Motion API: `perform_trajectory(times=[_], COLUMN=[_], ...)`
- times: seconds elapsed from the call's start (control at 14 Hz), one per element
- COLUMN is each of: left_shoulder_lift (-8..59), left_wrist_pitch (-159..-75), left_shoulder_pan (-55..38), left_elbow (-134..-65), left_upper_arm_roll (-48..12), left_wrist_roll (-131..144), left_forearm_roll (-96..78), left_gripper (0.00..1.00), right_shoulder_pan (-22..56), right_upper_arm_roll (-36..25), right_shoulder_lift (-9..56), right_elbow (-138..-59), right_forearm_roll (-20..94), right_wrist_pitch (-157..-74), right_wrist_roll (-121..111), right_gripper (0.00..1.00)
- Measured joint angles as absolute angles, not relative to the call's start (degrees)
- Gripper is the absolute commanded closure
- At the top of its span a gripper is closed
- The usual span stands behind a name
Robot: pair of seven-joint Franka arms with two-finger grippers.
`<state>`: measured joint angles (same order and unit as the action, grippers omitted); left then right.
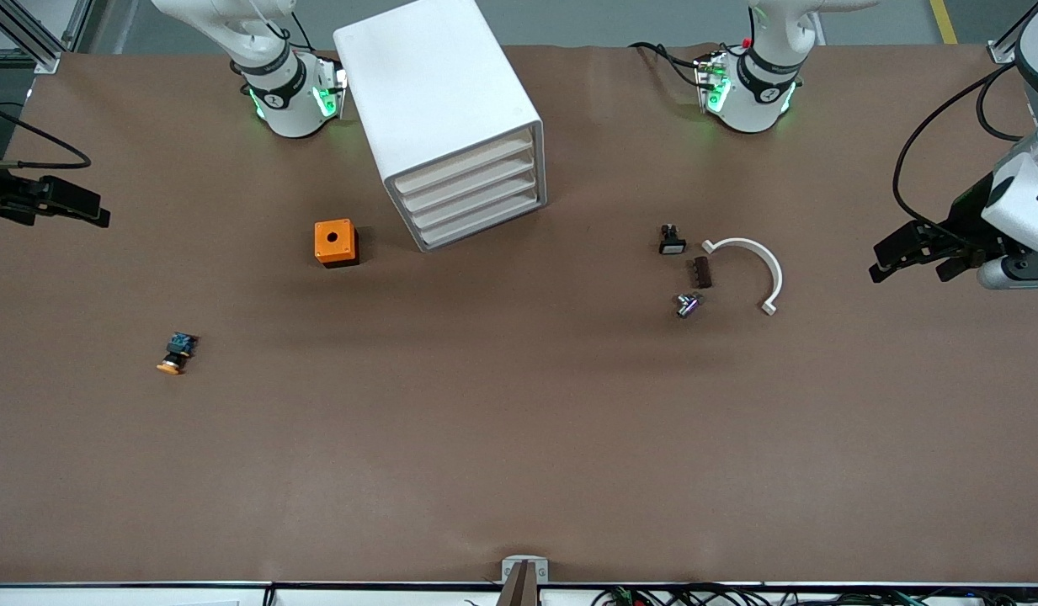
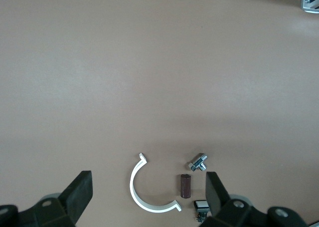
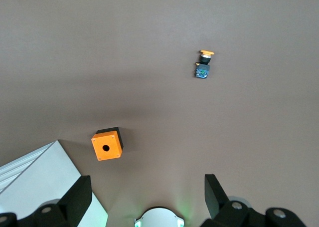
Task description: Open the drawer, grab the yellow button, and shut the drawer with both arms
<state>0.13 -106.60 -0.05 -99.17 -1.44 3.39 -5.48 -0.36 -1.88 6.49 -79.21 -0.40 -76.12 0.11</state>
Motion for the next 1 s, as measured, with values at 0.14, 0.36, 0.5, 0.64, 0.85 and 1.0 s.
perform_trajectory(times=[0.14, 0.36, 0.5, 0.64, 0.85, 1.0], left_shoulder_lift=[0.1, -0.3, -1.3, -2.1, -2.4, -2.4], left_wrist_pitch=[-106.6, -105.7, -103.2, -101.9, -101.0, -99.1], left_shoulder_pan=[-0.1, 0.2, 0.5, 0.6, 0.5, 0.5], left_elbow=[-99.0, -98.2, -97.4, -96.8, -95.3, -94.5], left_upper_arm_roll=[-1.3, -0.9, -0.6, -0.6, -0.9, -1.3], left_wrist_roll=[3.4, 3.4, 3.4, 3.4, 3.4, 3.4], left_forearm_roll=[-5.5, -5.5, -5.5, -5.5, -5.5, -5.5], left_gripper=[0.0, 0.0, 0.0, 0.0, 0.0, 0.0], right_shoulder_pan=[-0.4, -0.5, -0.6, -0.7, -0.7, -0.7], right_upper_arm_roll=[-2.2, -2.7, -2.9, -3.0, -3.0, -3.0], right_shoulder_lift=[6.2, 4.0, 1.7, -0.5, -4.6, -6.7], right_elbow=[-79.1, -79.2, -81.3, -84.2, -90.7, -93.5], right_forearm_roll=[0.7, 2.7, 2.8, 2.9, 2.9, 2.9], right_wrist_pitch=[-76.2, -75.7, -75.5, -75.9, -80.8, -82.5], right_wrist_roll=[0.2, 0.3, 0.3, 0.3, 0.3, 0.3], right_gripper=[0.0, 0.0, 0.0, 0.0, 0.0, 0.0])
